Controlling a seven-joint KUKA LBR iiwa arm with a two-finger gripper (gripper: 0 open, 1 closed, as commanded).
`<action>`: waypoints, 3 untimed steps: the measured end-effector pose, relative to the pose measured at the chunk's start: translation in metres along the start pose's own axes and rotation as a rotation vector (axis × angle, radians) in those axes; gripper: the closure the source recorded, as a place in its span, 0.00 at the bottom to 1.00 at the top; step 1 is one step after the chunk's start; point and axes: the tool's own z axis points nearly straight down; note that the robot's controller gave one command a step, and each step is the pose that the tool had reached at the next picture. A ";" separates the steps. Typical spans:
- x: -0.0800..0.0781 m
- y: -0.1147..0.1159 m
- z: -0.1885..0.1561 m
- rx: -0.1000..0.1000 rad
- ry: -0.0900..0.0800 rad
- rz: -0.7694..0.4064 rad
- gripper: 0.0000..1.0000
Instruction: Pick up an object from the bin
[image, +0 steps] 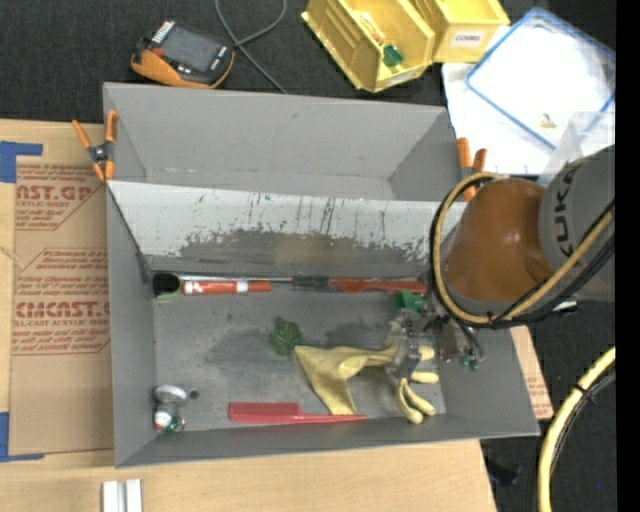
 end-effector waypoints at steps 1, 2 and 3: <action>-0.053 0.021 0.014 -0.001 -0.004 0.334 1.00; -0.022 0.016 -0.025 0.000 0.008 0.005 1.00; -0.030 0.055 0.004 -0.001 0.001 0.390 1.00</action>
Offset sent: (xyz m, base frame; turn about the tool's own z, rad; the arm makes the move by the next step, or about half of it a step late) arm 0.0153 0.0126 0.0340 -0.0153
